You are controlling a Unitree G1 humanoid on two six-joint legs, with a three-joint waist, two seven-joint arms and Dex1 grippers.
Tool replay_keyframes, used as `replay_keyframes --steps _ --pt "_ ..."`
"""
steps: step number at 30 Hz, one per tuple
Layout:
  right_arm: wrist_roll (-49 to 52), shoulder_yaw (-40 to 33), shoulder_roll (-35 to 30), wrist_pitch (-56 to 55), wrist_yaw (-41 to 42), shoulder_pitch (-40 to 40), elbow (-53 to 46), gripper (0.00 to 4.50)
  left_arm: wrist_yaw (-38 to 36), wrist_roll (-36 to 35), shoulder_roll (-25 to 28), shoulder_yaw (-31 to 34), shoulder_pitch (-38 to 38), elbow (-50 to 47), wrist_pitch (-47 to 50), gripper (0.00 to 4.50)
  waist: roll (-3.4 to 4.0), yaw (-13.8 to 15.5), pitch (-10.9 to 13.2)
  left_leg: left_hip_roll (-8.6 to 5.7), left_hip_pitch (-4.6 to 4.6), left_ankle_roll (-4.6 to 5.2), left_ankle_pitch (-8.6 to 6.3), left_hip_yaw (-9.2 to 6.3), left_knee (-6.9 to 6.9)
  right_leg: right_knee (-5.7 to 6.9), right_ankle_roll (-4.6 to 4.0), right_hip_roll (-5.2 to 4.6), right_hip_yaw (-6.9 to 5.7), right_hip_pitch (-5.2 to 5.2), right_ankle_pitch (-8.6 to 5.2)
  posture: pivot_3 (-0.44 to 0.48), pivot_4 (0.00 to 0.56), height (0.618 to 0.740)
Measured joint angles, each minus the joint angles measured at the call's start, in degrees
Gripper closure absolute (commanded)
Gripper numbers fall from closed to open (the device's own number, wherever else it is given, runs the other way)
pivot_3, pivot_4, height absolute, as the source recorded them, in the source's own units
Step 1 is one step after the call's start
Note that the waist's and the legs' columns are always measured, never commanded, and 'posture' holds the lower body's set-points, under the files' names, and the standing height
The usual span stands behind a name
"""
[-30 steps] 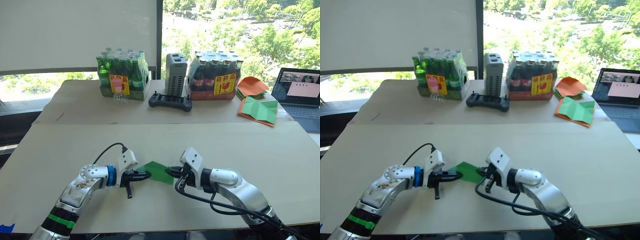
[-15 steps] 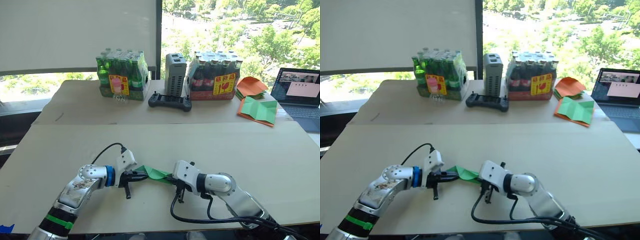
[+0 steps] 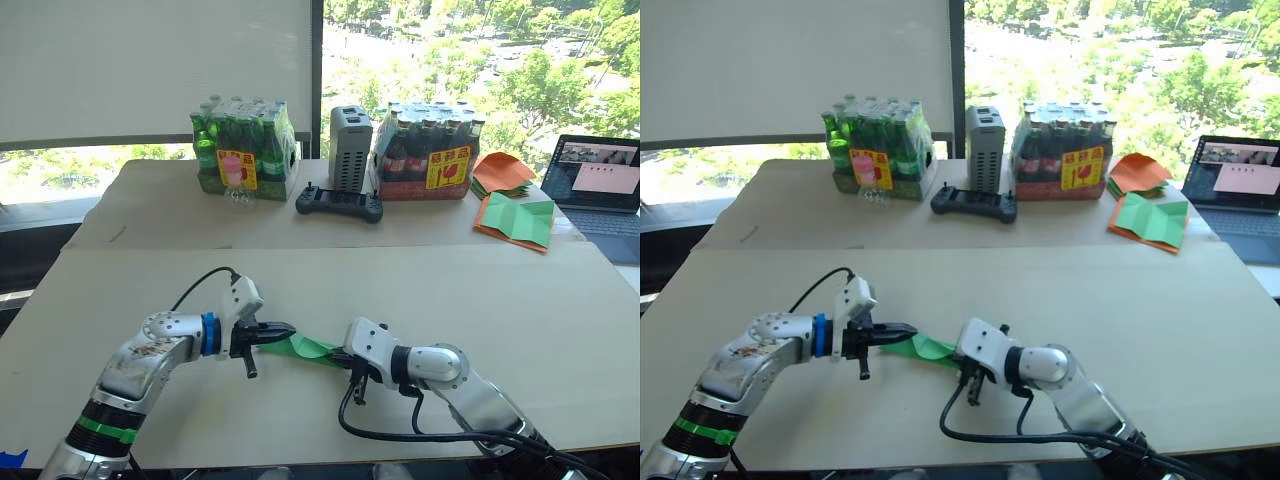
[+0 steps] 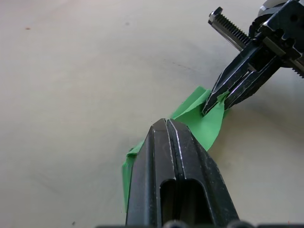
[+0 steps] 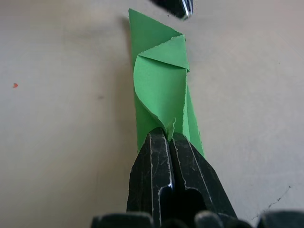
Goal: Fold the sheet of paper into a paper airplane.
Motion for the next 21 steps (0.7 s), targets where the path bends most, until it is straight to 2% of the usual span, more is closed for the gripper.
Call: replay_keyframes --steps 11,14,19,21 --pt "0.0 -0.5 0.0 0.9 0.1 0.2 -0.9 4.49 -0.5 5.5 -1.4 -3.6 -1.8 6.8 -6.3 4.50 0.00 0.1 0.0 -0.02 -0.01 0.00 0.00 0.00 0.03 -0.02 0.00 -0.02 -0.01 0.02 0.00 0.000 0.150 0.678" --pt "0.1 -0.7 0.4 1.5 -0.1 0.2 -1.1 3.60 -0.7 6.1 -1.9 -4.1 -2.4 7.1 -6.6 4.50 0.00 0.1 0.0 -0.02 -0.01 0.00 0.00 0.00 0.02 -0.02 0.00 -0.02 -0.01 0.01 0.00 0.000 0.150 0.678" --pt "2.4 -2.9 1.1 4.2 0.2 0.2 -2.7 1.88 -0.8 6.9 -2.8 -4.5 -2.4 7.1 -7.1 4.50 0.00 0.2 0.0 -0.03 -0.05 0.00 0.00 0.00 0.03 -0.02 0.00 -0.03 -0.01 -0.01 0.00 0.000 0.150 0.678" --pt "4.6 -4.7 1.4 5.9 0.5 0.0 -4.0 1.88 -0.8 7.2 -2.8 -4.6 -2.4 7.1 -7.3 4.50 0.00 0.2 0.0 -0.03 -0.06 0.00 0.00 -0.01 0.04 -0.03 0.00 -0.03 -0.01 -0.01 0.00 0.000 0.150 0.678"
